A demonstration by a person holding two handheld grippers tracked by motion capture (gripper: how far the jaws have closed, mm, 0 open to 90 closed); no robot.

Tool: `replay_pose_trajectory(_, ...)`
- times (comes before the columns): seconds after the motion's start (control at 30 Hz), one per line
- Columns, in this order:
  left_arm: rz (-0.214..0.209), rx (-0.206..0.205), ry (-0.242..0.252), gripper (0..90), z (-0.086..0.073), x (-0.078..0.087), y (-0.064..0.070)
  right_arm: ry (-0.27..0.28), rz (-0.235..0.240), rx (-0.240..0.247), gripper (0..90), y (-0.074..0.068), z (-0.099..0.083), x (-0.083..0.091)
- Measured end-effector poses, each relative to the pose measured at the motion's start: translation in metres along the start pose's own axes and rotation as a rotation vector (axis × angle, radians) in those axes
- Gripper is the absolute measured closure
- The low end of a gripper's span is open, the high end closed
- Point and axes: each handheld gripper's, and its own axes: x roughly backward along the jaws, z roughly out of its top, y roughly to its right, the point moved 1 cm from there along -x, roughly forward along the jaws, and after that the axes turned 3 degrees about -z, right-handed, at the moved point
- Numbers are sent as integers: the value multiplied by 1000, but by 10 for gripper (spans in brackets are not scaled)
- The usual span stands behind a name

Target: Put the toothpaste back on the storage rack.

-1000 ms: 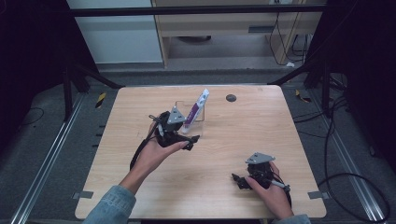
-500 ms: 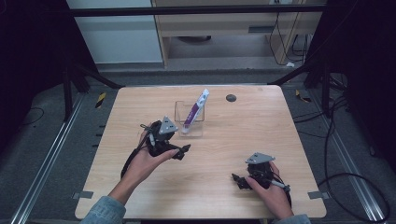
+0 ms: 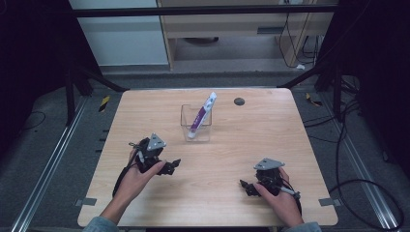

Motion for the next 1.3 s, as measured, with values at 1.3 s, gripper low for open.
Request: replay_pose_trajectory(1.3, 169, 229, -45, 39, -88, 4, -93, 0, 0, -1, 51, 0, 0, 0)
